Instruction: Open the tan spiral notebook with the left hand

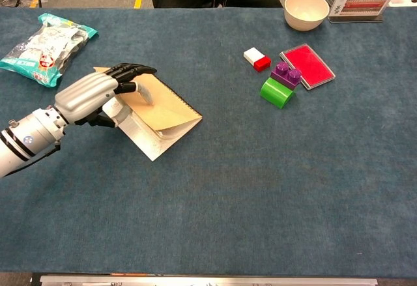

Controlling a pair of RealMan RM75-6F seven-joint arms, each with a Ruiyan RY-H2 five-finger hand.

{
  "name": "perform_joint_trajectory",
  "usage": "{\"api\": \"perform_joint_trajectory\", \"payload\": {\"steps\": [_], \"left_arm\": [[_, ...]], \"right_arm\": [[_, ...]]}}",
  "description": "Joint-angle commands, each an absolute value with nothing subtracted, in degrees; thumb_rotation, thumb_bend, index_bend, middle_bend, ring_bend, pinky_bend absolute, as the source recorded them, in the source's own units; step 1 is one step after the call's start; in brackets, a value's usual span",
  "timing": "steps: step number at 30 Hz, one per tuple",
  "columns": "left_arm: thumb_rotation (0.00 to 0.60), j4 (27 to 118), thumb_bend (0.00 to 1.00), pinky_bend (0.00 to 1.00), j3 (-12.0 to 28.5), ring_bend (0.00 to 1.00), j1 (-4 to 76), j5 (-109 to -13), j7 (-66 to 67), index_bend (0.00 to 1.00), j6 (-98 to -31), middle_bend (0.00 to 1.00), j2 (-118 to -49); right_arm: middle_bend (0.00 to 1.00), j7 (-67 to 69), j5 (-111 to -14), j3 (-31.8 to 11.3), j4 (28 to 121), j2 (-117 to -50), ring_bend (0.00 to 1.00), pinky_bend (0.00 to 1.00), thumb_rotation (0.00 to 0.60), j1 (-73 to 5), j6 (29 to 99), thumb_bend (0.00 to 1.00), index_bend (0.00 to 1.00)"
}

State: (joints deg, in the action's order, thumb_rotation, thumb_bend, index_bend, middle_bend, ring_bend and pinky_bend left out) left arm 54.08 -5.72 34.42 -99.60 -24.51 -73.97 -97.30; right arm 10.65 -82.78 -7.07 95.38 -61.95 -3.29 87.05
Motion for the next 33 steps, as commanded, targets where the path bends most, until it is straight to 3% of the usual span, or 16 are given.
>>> {"api": "perform_joint_trajectory", "payload": {"steps": [1,19,33], "left_arm": [[0.6,57.24,0.59,0.0,-5.26,0.02,35.54,-99.13,-23.17,0.38,-72.14,0.07,-96.21],[0.6,61.63,0.59,0.0,-3.63,0.04,36.64,-97.61,-20.56,0.65,-70.49,0.12,-96.92],[0.6,63.27,0.59,0.0,-7.86,0.09,30.59,-98.04,-22.35,0.69,-76.0,0.19,-89.08]], "right_arm": [[0.37,10.98,-82.82,-7.15,95.09,-62.05,0.28,0.37,0.6,-3.19,87.26,0.53,0.38],[0.37,12.78,-82.74,-7.36,93.54,-62.16,0.28,0.37,0.6,-2.65,87.73,0.53,0.38],[0.37,13.12,-83.57,-7.48,93.01,-62.91,0.28,0.37,0.6,-3.35,87.18,0.53,0.38]]}}
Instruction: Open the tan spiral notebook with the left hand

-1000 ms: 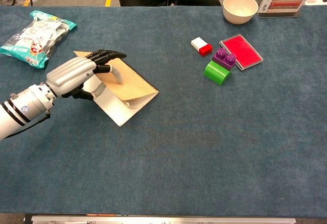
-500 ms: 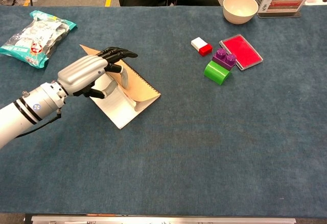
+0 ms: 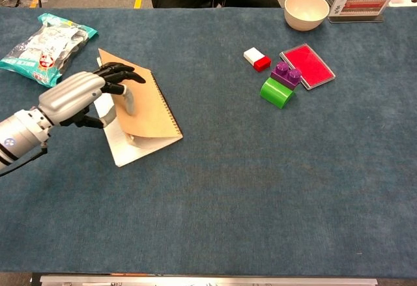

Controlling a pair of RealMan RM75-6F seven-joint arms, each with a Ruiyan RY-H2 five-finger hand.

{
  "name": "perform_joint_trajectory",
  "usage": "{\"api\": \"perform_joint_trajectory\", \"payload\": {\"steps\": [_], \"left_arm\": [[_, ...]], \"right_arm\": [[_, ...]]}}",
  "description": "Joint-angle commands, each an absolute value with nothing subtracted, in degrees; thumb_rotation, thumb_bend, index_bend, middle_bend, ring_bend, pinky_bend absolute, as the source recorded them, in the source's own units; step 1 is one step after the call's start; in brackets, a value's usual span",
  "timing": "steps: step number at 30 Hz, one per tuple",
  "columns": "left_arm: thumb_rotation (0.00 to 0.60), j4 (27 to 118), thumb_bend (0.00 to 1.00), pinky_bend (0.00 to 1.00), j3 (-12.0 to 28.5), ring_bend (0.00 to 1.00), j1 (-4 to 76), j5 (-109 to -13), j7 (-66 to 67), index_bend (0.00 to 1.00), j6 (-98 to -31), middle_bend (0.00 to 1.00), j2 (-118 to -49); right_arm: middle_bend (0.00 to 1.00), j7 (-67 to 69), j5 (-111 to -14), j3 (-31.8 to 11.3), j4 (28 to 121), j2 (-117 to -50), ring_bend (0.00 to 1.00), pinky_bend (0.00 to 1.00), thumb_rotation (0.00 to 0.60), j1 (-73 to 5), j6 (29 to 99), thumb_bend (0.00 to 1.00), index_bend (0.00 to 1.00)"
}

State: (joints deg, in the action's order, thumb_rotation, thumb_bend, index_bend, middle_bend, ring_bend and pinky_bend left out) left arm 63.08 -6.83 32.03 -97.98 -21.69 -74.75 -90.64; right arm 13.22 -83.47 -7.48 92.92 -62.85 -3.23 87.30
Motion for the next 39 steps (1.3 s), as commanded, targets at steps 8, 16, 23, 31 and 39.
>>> {"api": "perform_joint_trajectory", "payload": {"steps": [8,16,23,31,39], "left_arm": [[0.6,60.92,0.59,0.0,-9.22,0.11,26.84,-97.01,-24.01,0.69,-77.95,0.2,-84.79],[0.6,64.73,0.59,0.0,-9.44,0.11,27.21,-100.58,-18.04,0.69,-79.75,0.2,-81.57],[0.6,73.31,0.59,0.0,-8.8,0.11,29.76,-104.45,-9.87,0.68,-78.73,0.19,-79.59],[0.6,83.48,0.59,0.0,-7.94,0.11,33.2,-105.84,-2.04,0.44,-72.52,0.16,-78.44],[0.6,92.32,0.59,0.0,-7.29,0.12,34.54,-102.11,5.67,0.11,-64.62,0.16,-78.55]], "right_arm": [[0.37,12.5,-84.24,-7.48,93.52,-63.36,0.28,0.37,0.6,-4.03,86.76,0.53,0.38],[0.37,12.15,-84.55,-7.26,93.93,-63.38,0.28,0.37,0.6,-3.7,87.45,0.53,0.38],[0.37,12.58,-84.32,-6.97,93.74,-63.19,0.28,0.37,0.6,-2.87,88.23,0.53,0.38],[0.37,12.98,-84.1,-7.04,93.47,-63.15,0.28,0.37,0.6,-2.43,88.78,0.53,0.38],[0.37,13.56,-83.75,-7.05,92.68,-63.24,0.28,0.37,0.6,-1.86,89.27,0.53,0.38]]}}
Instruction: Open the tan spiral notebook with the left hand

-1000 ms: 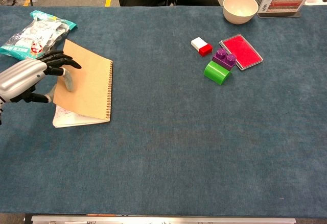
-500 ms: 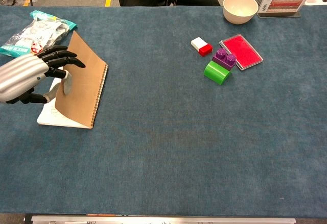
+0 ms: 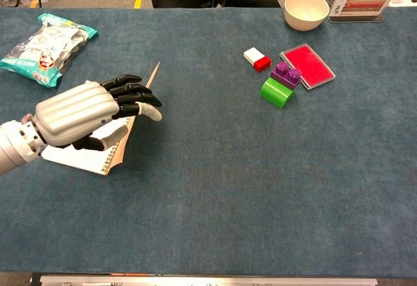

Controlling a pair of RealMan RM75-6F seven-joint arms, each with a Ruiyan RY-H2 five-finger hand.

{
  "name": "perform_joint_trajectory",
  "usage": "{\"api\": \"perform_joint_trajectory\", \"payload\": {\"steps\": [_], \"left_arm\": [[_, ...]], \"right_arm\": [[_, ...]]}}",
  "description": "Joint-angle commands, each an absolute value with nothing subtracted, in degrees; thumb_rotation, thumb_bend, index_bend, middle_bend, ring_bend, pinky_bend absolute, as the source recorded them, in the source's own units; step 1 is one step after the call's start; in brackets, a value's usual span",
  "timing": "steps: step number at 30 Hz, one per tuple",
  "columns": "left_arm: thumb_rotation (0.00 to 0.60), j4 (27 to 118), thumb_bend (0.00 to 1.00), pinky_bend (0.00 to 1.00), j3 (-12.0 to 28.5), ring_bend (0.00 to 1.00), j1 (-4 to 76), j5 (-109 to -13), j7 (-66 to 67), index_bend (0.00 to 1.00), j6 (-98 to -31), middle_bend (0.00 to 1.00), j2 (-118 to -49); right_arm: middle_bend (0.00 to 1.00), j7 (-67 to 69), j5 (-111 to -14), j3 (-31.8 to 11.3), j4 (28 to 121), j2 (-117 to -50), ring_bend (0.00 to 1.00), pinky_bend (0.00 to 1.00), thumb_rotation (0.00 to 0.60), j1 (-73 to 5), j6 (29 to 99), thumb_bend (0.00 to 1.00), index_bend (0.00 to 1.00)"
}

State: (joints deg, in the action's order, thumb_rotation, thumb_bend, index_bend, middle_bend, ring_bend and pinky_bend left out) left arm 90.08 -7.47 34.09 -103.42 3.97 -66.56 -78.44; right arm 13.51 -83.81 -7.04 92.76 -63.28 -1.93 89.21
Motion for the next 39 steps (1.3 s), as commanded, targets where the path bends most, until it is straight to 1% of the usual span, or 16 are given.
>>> {"api": "perform_joint_trajectory", "payload": {"steps": [1,3,6,14,20,25,30,35,39], "left_arm": [[0.6,92.94,0.59,0.0,-7.41,0.12,34.54,-101.88,5.83,0.09,-64.18,0.16,-78.64],[0.6,94.28,0.59,0.0,-7.78,0.12,34.56,-101.48,5.59,0.03,-63.24,0.16,-78.79],[0.6,96.23,0.59,0.0,-8.52,0.12,34.75,-101.23,4.41,0.0,-61.89,0.16,-78.89],[0.6,97.93,0.59,0.0,-11.14,0.15,35.57,-101.01,1.09,0.0,-57.35,0.16,-80.41],[0.6,98.44,0.59,0.0,-12.87,0.15,36.53,-102.9,-3.62,0.0,-56.56,0.16,-80.69],[0.6,100.59,0.59,0.0,-12.53,0.15,36.55,-103.65,-5.23,0.0,-58.83,0.15,-78.67],[0.6,102.25,0.59,0.0,-11.72,0.15,35.18,-103.13,-3.97,0.0,-62.52,0.13,-75.03],[0.6,101.06,0.59,0.0,-10.28,0.15,31.01,-97.7,-2.51,0.0,-67.28,0.12,-72.05],[0.6,98.12,0.59,0.0,-8.48,0.15,26.65,-91.71,-1.22,0.0,-71.65,0.12,-71.14]], "right_arm": [[0.37,13.63,-83.72,-7.06,92.63,-63.21,0.28,0.37,0.6,-1.8,89.31,0.53,0.38],[0.37,13.8,-83.72,-7.06,92.46,-63.22,0.28,0.37,0.6,-1.71,89.4,0.53,0.38],[0.37,13.97,-83.62,-7.04,92.24,-63.29,0.28,0.37,0.6,-1.68,89.24,0.53,0.38],[0.37,14.76,-83.51,-7.06,91.36,-63.83,0.28,0.37,0.6,-1.61,89.06,0.53,0.38],[0.37,15.38,-83.56,-7.11,90.88,-63.78,0.28,0.37,0.6,-1.34,89.4,0.53,0.38],[0.37,15.87,-83.57,-7.13,90.59,-63.86,0.28,0.37,0.6,-1.26,89.38,0.53,0.38],[0.37,16.29,-83.64,-7.15,90.25,-64.0,0.28,0.37,0.6,-1.48,88.94,0.53,0.38],[0.37,15.9,-83.85,-7.04,90.39,-63.5,0.28,0.37,0.6,-2.1,87.72,0.53,0.38],[0.37,15.04,-83.79,-7.03,91.22,-62.61,0.28,0.37,0.6,-2.71,86.52,0.53,0.38]]}}
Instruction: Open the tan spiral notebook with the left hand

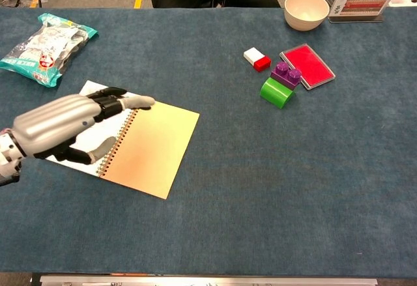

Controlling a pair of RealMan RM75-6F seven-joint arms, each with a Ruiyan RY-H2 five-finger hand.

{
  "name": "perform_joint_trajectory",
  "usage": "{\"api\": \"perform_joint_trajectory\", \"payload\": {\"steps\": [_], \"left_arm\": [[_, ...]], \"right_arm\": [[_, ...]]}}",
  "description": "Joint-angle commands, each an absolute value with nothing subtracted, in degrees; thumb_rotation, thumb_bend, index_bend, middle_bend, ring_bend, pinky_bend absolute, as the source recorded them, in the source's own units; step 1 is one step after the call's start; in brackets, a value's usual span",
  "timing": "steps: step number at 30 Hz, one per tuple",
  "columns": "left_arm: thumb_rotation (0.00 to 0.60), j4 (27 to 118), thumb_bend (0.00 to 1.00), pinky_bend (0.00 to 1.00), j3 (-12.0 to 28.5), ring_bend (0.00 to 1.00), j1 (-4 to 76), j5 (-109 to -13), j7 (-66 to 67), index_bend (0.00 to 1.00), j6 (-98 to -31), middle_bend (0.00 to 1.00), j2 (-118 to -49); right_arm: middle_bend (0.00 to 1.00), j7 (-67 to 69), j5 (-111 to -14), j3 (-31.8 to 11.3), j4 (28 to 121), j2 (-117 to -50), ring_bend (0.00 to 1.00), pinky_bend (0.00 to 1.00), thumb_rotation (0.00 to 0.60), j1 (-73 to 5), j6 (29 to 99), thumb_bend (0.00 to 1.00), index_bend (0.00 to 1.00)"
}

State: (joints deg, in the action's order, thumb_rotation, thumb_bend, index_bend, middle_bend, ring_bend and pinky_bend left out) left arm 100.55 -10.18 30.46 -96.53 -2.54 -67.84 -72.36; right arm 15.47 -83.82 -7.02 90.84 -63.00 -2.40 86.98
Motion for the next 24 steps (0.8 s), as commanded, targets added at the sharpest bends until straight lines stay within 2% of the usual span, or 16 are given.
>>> {"api": "perform_joint_trajectory", "payload": {"steps": [1,7,14,24], "left_arm": [[0.6,97.32,0.59,0.0,-7.88,0.15,25.12,-89.83,-0.83,0.0,-73.23,0.12,-71.1],[0.6,94.26,0.56,0.0,-5.41,0.15,18.0,-82.07,5.23,0.0,-80.75,0.12,-70.85],[0.6,91.49,0.5,0.0,-3.52,0.15,11.78,-76.63,7.02,0.0,-86.25,0.11,-70.65],[0.6,92.86,0.5,0.0,-3.61,0.15,6.48,-80.7,3.05,0.0,-91.8,0.11,-69.6]], "right_arm": [[0.37,14.58,-83.64,-7.13,91.52,-62.35,0.28,0.37,0.6,-2.92,86.19,0.53,0.38],[0.37,10.13,-81.56,-7.67,93.15,-61.57,0.28,0.37,0.6,-3.75,84.46,0.53,0.38],[0.37,5.84,-80.66,-7.69,94.11,-61.71,0.28,0.37,0.6,-3.8,84.57,0.53,0.38],[0.37,6.11,-80.76,-7.39,95.1,-61.56,0.28,0.37,0.6,-3.72,84.41,0.53,0.38]]}}
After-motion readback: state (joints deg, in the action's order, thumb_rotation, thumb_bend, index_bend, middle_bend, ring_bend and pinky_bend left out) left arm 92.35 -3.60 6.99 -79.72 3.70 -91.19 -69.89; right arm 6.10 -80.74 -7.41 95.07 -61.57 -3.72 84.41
